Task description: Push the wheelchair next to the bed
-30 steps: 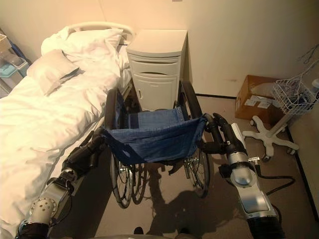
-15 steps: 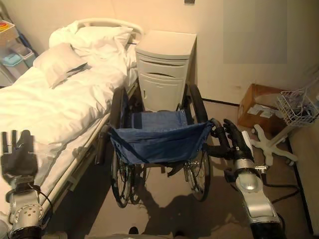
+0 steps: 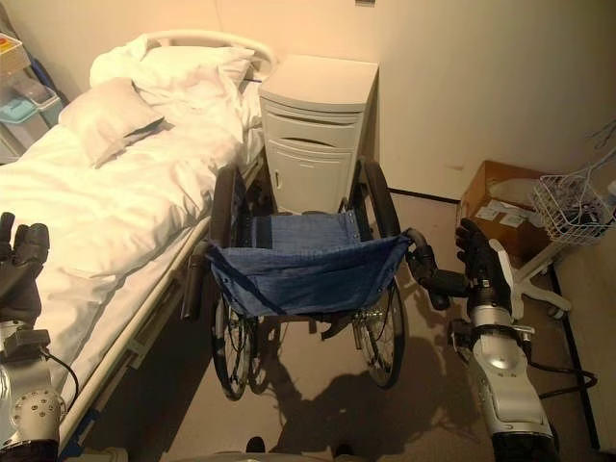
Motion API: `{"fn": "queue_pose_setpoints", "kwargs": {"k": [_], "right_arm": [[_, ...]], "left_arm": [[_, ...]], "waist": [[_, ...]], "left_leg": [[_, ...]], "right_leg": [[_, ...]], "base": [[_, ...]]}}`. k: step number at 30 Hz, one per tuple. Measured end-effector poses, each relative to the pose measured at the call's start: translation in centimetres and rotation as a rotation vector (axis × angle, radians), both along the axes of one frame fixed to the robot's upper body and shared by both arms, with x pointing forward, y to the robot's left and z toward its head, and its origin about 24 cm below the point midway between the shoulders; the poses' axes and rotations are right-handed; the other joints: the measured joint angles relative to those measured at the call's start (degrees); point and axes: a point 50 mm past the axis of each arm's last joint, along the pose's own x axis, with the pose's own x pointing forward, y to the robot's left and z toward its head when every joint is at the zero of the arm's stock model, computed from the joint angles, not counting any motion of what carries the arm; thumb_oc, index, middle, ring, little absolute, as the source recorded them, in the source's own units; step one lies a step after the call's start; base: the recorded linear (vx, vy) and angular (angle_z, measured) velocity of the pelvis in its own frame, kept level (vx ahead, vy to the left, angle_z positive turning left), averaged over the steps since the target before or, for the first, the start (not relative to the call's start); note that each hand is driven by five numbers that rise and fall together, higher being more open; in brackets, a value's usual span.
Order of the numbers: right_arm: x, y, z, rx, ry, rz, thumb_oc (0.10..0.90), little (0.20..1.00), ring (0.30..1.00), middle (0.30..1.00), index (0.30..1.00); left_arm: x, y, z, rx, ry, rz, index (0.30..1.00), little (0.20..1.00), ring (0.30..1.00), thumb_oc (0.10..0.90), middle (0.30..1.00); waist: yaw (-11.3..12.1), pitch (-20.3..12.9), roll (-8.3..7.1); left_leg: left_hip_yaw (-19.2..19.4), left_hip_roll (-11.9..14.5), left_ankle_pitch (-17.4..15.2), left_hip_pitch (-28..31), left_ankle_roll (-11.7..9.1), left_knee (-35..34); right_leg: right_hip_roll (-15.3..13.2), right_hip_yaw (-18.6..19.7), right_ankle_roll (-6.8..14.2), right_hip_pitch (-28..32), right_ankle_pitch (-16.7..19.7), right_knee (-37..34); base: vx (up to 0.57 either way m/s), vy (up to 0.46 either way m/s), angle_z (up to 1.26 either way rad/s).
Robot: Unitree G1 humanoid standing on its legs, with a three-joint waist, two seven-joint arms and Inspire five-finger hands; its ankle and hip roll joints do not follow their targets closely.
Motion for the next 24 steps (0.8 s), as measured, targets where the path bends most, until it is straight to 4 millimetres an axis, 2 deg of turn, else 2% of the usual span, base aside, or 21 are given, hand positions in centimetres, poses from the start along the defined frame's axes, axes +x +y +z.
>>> {"fn": "queue_pose_setpoints", "kwargs": {"k": [9, 13, 15, 19, 24], "right_arm": [[-0.2, -0.5, -1.0, 0.135, 0.017, 0.012, 0.800, 0.900, 0.900, 0.900, 0.900], [-0.4, -0.5, -2.7, 0.341, 0.011, 0.021, 0.800, 0.900, 0.900, 0.900, 0.900], [-0.7, -0.5, -4.1, 0.518, -0.008, 0.019, 0.800, 0.900, 0.900, 0.900, 0.900], [-1.6, 0.0, -8.1, 0.992, -0.119, -0.024, 0.800, 0.900, 0.900, 0.900, 0.900], [-3.0, 0.4, -11.8, 1.364, -0.201, -0.086, 0.800, 0.900, 0.900, 0.900, 0.900]], "left_arm": [[0.3, -2.8, -5.5, -0.093, 0.205, -0.181, 0.900, 0.900, 0.900, 0.800, 0.900], [-0.4, -4.3, -8.6, -0.182, 0.281, -0.189, 0.900, 0.900, 0.900, 0.800, 0.900], [-1.1, -4.7, -10.2, -0.226, 0.332, -0.178, 0.900, 0.900, 0.900, 0.800, 0.900], [-3.1, -4.9, -13.3, -0.341, 0.420, -0.118, 0.900, 0.900, 0.900, 0.800, 0.900], [-5.1, -4.7, -15.2, -0.419, 0.473, -0.069, 0.900, 0.900, 0.900, 0.800, 0.900]], "waist": [[0.0, 0.1, -0.67], [-0.2, 0.1, -1.86], [-0.2, 0.0, -2.46], [-0.2, -0.4, -3.23], [0.0, -0.8, -3.60]], "left_leg": [[0.3, 0.0, 0.0, 0.1, 0.0, 0.0], [0.7, 0.1, 0.0, 0.1, 0.0, 0.0], [0.8, 0.1, -0.1, 0.2, 0.0, 0.0], [0.9, 0.1, -0.1, 0.3, 0.0, 0.0], [0.9, 0.0, -0.1, 0.6, 0.0, 0.0]], "right_leg": [[0.1, 0.3, 0.0, -0.1, 0.0, 0.0], [0.1, 0.4, 0.0, -0.3, 0.0, 0.0], [0.1, 0.4, 0.0, -0.2, 0.0, 0.0], [0.1, 0.4, 0.0, -0.2, 0.0, 0.0], [0.0, 0.4, 0.0, -0.1, 0.0, 0.0]], "base": [[0.00, -0.020, -0.01], [0.00, -0.023, -0.03], [0.01, -0.043, -0.03], [0.00, -0.011, -0.01], [0.00, 0.000, 0.00]]}}
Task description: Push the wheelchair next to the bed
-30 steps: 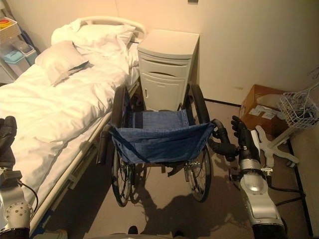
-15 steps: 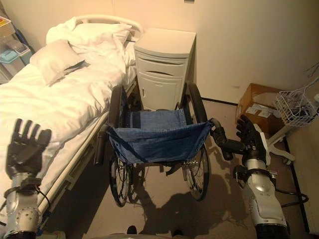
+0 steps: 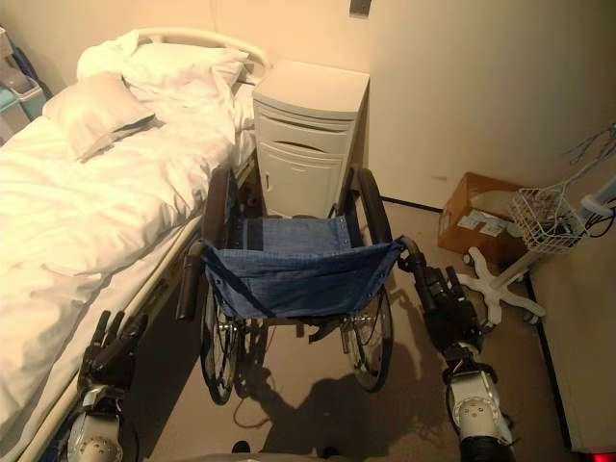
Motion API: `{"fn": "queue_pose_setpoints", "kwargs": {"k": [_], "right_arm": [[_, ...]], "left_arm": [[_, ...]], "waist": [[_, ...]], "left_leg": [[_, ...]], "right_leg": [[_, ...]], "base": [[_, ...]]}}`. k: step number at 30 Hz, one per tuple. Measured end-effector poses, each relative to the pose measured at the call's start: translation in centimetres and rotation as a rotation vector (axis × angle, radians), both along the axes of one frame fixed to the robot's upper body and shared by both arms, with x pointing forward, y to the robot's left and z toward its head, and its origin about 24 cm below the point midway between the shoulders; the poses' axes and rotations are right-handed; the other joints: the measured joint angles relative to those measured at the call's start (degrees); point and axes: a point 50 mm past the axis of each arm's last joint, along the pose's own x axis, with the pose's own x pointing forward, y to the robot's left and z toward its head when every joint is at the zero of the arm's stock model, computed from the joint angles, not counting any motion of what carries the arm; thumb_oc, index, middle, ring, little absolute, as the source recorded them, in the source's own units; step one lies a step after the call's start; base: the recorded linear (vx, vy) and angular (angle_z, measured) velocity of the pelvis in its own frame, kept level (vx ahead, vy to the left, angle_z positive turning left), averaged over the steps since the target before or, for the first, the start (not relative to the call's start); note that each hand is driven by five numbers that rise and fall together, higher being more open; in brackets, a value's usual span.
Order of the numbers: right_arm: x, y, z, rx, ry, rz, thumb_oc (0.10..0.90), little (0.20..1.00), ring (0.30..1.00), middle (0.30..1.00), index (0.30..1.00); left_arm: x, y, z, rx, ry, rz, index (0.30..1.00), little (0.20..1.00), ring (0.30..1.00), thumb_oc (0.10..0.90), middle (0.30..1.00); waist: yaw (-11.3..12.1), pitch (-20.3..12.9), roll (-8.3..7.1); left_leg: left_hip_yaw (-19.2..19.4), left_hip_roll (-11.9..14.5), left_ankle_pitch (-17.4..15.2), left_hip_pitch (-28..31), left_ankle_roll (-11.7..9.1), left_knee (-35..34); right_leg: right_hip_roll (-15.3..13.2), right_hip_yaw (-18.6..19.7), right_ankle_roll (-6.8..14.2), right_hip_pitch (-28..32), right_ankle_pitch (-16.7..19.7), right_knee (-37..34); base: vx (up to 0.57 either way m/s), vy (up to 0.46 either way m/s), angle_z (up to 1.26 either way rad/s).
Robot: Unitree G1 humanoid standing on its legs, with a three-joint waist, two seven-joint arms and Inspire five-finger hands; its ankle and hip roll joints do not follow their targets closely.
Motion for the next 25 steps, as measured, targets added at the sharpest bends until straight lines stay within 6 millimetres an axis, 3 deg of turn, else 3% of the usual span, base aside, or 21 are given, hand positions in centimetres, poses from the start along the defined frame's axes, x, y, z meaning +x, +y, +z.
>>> {"fn": "queue_pose_setpoints", "kwargs": {"k": [2, 5, 8, 11, 21, 25], "right_arm": [[-2.0, -0.1, -2.8, 0.181, 0.058, -0.090, 0.800, 0.900, 0.900, 0.900, 0.900], [-5.6, 0.8, -5.7, 0.295, 0.185, -0.130, 0.800, 0.900, 0.900, 0.900, 0.900], [-9.7, 3.2, -8.6, 0.422, 0.339, -0.152, 0.800, 0.900, 0.900, 0.900, 0.900], [-11.5, 5.5, -9.8, 0.516, 0.412, -0.134, 0.800, 0.900, 0.900, 0.900, 0.900], [-10.8, 9.6, -10.1, 0.741, 0.365, -0.079, 0.800, 0.900, 0.900, 0.900, 0.900], [-10.7, 10.6, -10.2, 0.738, 0.397, -0.016, 0.800, 0.900, 0.900, 0.900, 0.900]], "left_arm": [[-0.8, -0.1, -0.8, -0.015, 0.032, -0.005, 0.900, 0.900, 0.900, 0.800, 0.900], [-1.7, -0.6, -1.7, -0.044, 0.066, 0.000, 0.900, 0.900, 0.900, 0.800, 0.900], [-2.5, -2.3, -2.9, -0.120, 0.079, -0.027, 0.900, 0.900, 0.900, 0.800, 0.900], [-3.0, -4.3, -4.1, -0.191, 0.110, -0.098, 0.900, 0.900, 0.900, 0.800, 0.900], [-5.0, -8.9, -6.5, -0.384, 0.221, -0.202, 0.900, 0.900, 0.900, 0.800, 0.900], [-5.2, -10.0, -6.9, -0.422, 0.249, -0.238, 0.900, 0.900, 0.900, 0.800, 0.900]], "waist": [[0.2, -0.1, 0.14], [0.1, -0.1, 1.07], [-0.2, -0.5, 2.52], [-0.1, -0.7, 3.76], [0.0, -0.9, 3.86], [0.0, -0.9, 3.84]], "left_leg": [[0.0, 0.0, 0.0, 0.0, 0.0, 0.0], [0.0, -0.1, 0.0, -0.1, 0.0, 0.0], [0.0, 0.0, 0.0, 0.0, 0.0, 0.0], [0.0, 0.1, 0.0, 0.3, 0.0, 0.0], [-0.1, 0.0, 0.0, 0.3, 0.1, -0.3], [-0.2, 0.0, 0.0, 0.3, 0.1, 0.0]], "right_leg": [[0.0, 0.0, 0.0, 0.0, 0.0, 0.0], [0.0, 0.0, 0.0, 0.1, 0.0, 0.0], [0.1, 0.1, 0.0, 0.1, 0.0, 0.0], [0.1, 0.7, 0.0, 0.0, 0.0, 0.0], [0.1, 1.0, -0.2, -0.1, -0.1, 0.2], [0.1, 1.0, -0.1, 0.0, 0.0, 0.2]], "base": [[0.00, 0.000, 0.00], [-0.01, 0.007, -0.03], [-0.01, 0.001, -0.02], [-0.01, -0.003, -0.05], [0.00, 0.000, 0.00], [0.00, 0.000, 0.00]]}}
